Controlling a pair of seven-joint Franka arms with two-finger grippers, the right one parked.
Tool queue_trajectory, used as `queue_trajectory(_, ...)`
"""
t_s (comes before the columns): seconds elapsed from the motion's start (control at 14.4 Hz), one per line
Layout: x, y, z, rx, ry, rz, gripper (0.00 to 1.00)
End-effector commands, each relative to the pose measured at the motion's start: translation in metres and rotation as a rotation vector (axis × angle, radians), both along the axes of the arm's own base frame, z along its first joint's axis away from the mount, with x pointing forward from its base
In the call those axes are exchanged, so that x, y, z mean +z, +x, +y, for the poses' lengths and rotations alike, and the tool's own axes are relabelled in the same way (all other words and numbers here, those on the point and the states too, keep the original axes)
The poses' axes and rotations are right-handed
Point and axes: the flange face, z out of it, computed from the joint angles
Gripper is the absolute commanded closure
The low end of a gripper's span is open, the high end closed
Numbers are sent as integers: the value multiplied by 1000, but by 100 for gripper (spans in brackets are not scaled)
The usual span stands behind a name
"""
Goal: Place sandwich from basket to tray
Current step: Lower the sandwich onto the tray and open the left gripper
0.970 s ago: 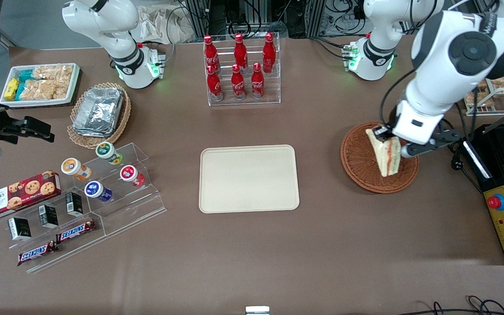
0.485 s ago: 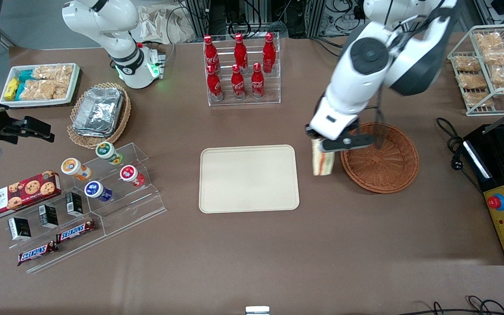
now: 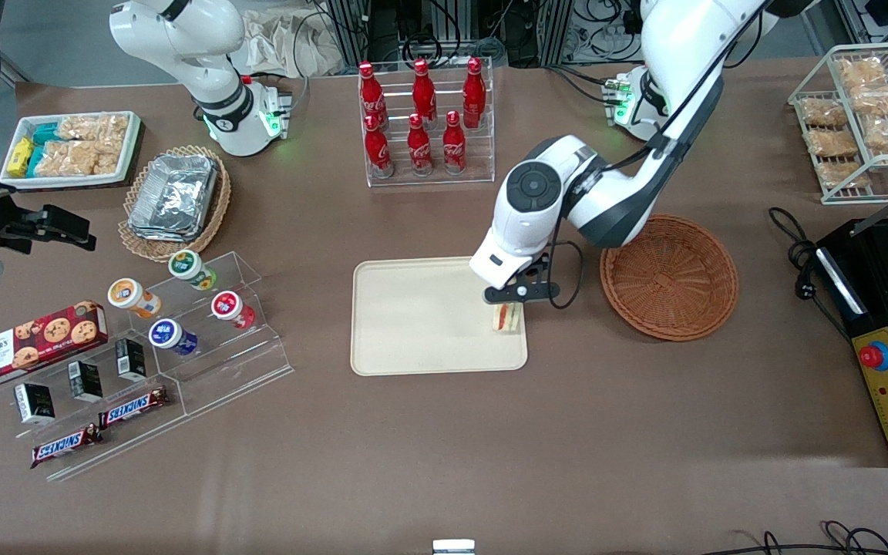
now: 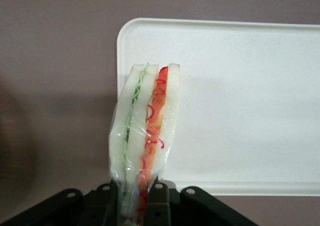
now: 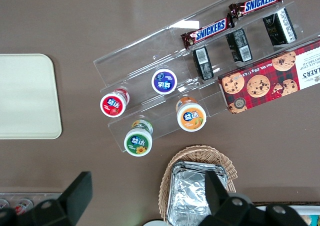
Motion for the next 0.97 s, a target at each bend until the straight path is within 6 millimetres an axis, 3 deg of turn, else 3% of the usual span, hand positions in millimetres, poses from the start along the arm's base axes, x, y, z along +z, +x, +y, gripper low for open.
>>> queue_trajectory(0.0, -21, 6, -14, 11, -3, -28, 100)
queue_trajectory(0.28, -54, 15, -18, 47, 14, -88, 100)
queue_trajectory(0.42, -60, 15, -18, 47, 29, -100, 100)
queue_trajectory(0.49, -60, 15, -17, 49, 31, -98, 88)
queue_trajectory(0.55, -62, 15, -17, 47, 33, -96, 55)
queue_trajectory(0.62, -64, 14, -18, 41, 34, -95, 1)
queue_trajectory(0.9, -63, 15, -18, 37, 37, -102, 0)
